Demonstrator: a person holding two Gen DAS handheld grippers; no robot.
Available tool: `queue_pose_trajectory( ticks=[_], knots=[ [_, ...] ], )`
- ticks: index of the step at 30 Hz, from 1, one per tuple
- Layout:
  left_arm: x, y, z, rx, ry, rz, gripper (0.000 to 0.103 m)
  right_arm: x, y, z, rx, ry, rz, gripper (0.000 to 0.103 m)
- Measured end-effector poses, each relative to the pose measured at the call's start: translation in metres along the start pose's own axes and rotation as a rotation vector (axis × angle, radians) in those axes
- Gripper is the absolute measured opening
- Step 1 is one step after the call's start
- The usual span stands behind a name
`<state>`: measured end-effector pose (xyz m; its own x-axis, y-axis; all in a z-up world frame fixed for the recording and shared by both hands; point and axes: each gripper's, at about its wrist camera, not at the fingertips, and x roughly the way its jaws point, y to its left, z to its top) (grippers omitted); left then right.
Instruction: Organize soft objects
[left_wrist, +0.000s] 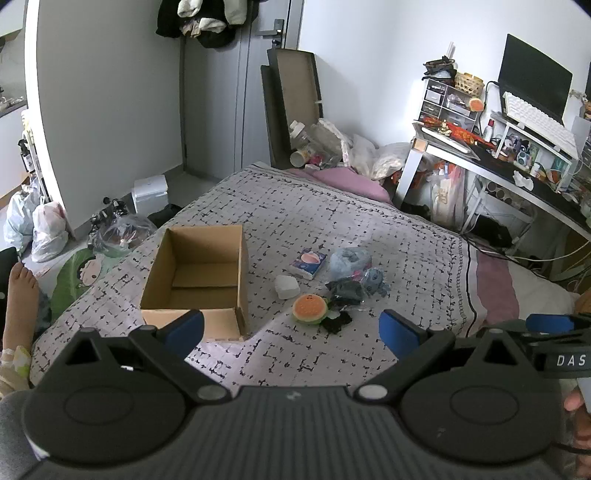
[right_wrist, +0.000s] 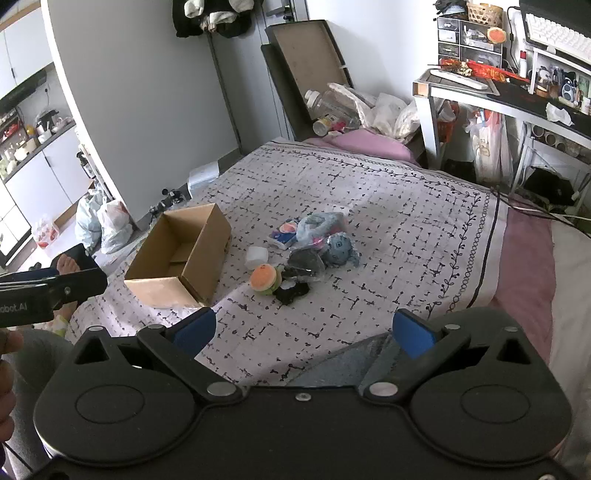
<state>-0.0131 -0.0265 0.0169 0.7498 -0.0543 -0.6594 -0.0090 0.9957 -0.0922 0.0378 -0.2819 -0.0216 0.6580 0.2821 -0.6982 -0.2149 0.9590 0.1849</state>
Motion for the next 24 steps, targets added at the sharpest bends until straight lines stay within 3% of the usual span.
queue_pose_trajectory(
  ticks=[24],
  knots=[
    [0.031,-0.013,0.010,-0.025,-0.004,-0.027,0.100,0.023,-0.021,0.000,0.053,0.018,-0.005,0.103]
  ],
)
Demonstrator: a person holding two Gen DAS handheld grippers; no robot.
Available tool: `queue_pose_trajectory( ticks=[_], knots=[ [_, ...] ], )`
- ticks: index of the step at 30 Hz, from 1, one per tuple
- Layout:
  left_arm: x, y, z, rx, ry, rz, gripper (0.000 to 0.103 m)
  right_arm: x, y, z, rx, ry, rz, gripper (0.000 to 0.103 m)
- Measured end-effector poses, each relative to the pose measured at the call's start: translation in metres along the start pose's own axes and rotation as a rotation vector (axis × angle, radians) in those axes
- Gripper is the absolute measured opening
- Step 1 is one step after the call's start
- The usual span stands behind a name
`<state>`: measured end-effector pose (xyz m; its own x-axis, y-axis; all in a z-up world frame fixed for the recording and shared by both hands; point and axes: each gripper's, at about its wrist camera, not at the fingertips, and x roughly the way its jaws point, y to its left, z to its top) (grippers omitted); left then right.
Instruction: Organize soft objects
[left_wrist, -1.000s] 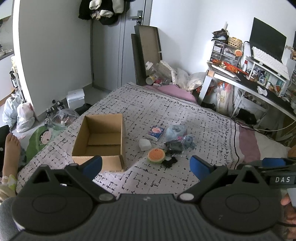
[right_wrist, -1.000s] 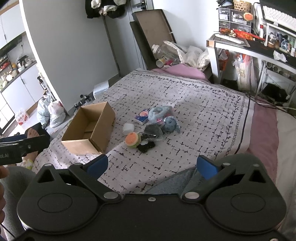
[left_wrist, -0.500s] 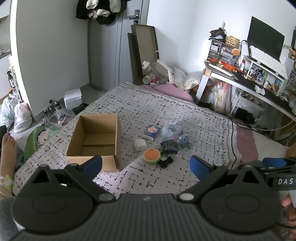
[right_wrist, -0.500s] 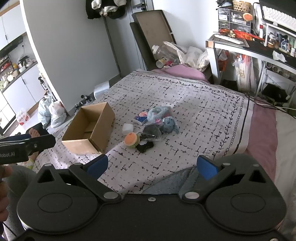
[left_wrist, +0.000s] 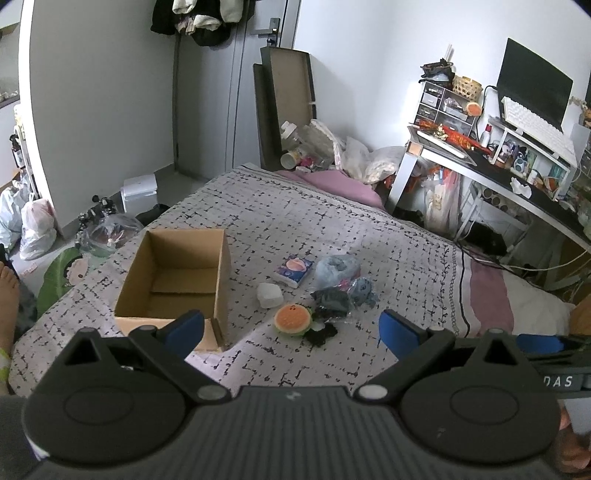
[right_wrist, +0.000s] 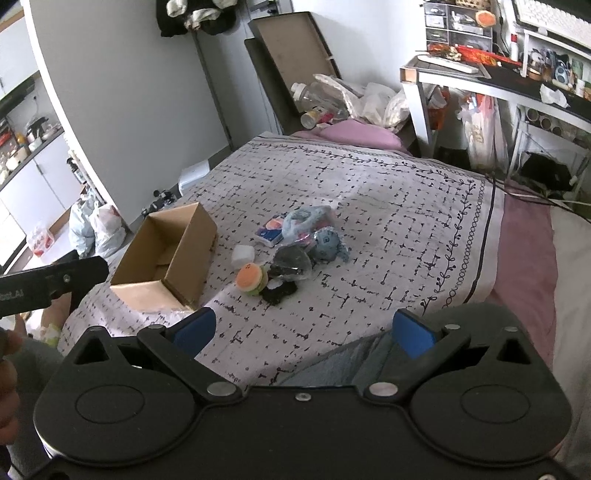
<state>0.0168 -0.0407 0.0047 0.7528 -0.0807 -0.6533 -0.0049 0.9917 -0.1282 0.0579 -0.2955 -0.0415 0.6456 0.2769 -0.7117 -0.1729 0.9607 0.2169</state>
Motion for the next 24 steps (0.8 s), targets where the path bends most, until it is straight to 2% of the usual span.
queue_pose_trajectory(
  ticks=[4,11,17,24],
  knots=[
    [0.013,-0.003,0.001,0.005,0.004,0.020,0.100,0.010,-0.006,0.002,0.015,0.007,-0.002,0.103],
    [0.043,-0.008,0.005,-0.009,0.068,-0.007,0.099,0.027,-0.022,0.008,0.072,0.000,0.039,0.103],
    [0.063,-0.012,0.015,-0.011,0.072,0.004,0.097,0.039,-0.034,0.013,0.088,-0.005,0.064,0.102],
    [0.084,-0.017,0.022,-0.032,0.082,-0.006,0.097,0.061,-0.052,0.018,0.148,0.028,0.103,0.094]
  ],
)
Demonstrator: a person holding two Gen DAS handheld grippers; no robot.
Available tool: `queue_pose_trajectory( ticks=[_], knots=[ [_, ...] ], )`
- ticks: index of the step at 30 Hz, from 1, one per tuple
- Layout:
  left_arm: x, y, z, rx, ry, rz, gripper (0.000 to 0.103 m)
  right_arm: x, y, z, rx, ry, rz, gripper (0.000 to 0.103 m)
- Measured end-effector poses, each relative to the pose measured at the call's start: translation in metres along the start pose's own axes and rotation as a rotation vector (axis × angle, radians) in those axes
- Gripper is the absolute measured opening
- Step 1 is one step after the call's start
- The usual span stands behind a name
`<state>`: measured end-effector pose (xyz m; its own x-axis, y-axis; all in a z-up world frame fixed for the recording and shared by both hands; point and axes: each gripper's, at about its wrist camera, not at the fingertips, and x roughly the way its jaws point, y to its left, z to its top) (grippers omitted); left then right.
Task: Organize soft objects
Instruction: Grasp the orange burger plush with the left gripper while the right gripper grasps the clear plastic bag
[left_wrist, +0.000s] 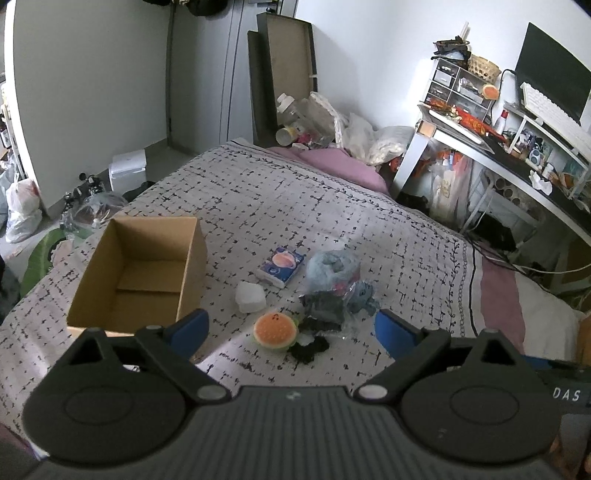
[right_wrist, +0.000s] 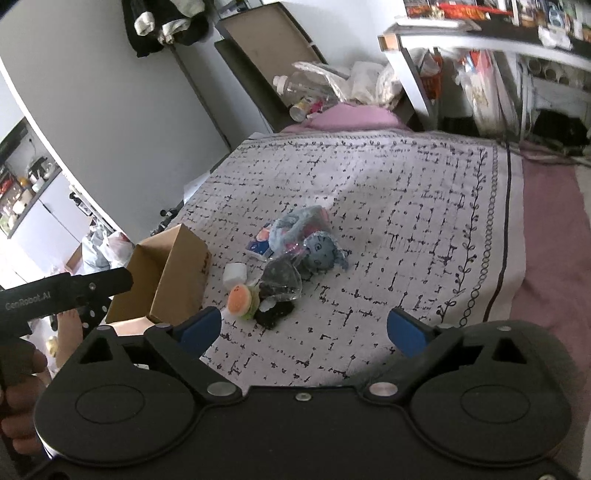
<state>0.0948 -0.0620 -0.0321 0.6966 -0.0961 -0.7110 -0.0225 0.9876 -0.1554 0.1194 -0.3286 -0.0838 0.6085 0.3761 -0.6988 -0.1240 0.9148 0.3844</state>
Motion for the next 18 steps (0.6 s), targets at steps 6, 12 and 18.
queue_pose_trajectory(
  ticks=[6,12,18],
  knots=[
    [0.026,0.008,0.003,-0.058,0.034,0.007,0.090,0.024,-0.009,0.004,0.039,0.034,0.024,0.083],
    [0.055,0.013,0.003,-0.111,0.087,0.013,0.083,0.052,-0.017,0.011,0.100,0.063,0.055,0.077],
    [0.082,0.016,0.003,-0.151,0.117,0.024,0.082,0.083,-0.025,0.018,0.166,0.081,0.087,0.075]
  ],
)
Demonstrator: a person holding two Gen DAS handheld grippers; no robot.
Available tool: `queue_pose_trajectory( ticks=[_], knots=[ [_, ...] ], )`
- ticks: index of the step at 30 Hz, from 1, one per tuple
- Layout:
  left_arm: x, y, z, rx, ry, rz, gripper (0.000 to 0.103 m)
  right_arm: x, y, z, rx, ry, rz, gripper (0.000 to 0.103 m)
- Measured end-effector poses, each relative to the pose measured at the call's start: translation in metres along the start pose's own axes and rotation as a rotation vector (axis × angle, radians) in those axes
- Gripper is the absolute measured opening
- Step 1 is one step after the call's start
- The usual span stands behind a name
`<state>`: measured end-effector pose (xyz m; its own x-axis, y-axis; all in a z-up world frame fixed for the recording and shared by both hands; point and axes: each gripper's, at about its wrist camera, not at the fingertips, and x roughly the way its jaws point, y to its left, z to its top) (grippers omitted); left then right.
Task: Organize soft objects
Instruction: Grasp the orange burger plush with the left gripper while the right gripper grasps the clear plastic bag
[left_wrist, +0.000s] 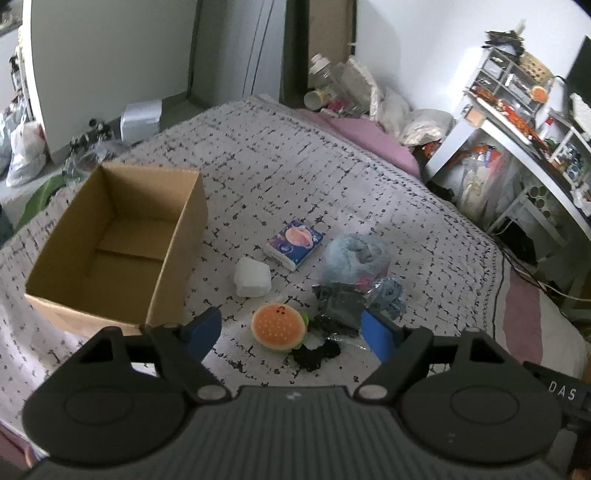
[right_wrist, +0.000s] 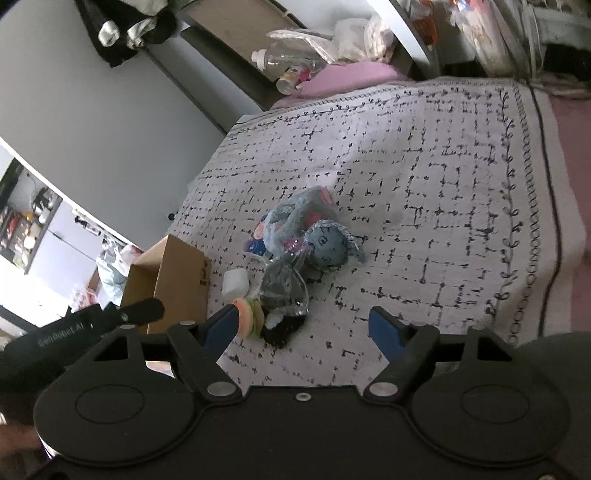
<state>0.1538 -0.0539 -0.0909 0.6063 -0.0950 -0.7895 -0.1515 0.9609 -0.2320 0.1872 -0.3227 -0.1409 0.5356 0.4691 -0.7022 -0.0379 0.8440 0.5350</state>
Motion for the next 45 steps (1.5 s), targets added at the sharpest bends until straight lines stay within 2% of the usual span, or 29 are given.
queue_pose_trajectory(
  ticks=[5,12,21,27,30,35,41,42,44,45],
  knots=[
    [0.024,0.005,0.003,-0.047,0.035,0.002,0.078,0.024,-0.005,0.005,0.067,0.014,0.046,0.075],
    [0.056,0.017,0.005,-0.131,0.070,0.013,0.074,0.061,-0.005,0.009,0.120,0.007,0.058,0.075],
    [0.092,0.017,-0.001,-0.132,0.105,0.005,0.074,0.090,-0.015,0.011,0.178,0.025,0.058,0.075],
    [0.120,0.018,-0.010,-0.144,0.167,0.002,0.074,0.110,-0.013,0.011,0.176,0.050,0.038,0.075],
    [0.129,0.018,-0.012,-0.148,0.158,0.044,0.073,0.119,-0.016,0.013,0.203,0.059,0.042,0.075],
    [0.136,0.023,-0.013,-0.180,0.152,0.054,0.057,0.134,-0.017,0.015,0.217,0.068,0.035,0.075],
    [0.138,0.026,-0.013,-0.206,0.142,0.050,0.051,0.146,-0.012,0.017,0.200,0.060,0.034,0.076],
    [0.138,0.026,-0.013,-0.208,0.144,0.049,0.051,0.147,-0.009,0.017,0.182,0.054,0.033,0.073],
    [0.135,0.027,-0.012,-0.208,0.139,0.038,0.050,0.149,-0.006,0.017,0.155,0.051,0.038,0.056],
    [0.133,0.028,-0.011,-0.208,0.132,0.032,0.050,0.151,-0.006,0.016,0.152,0.059,0.044,0.042]
  ],
)
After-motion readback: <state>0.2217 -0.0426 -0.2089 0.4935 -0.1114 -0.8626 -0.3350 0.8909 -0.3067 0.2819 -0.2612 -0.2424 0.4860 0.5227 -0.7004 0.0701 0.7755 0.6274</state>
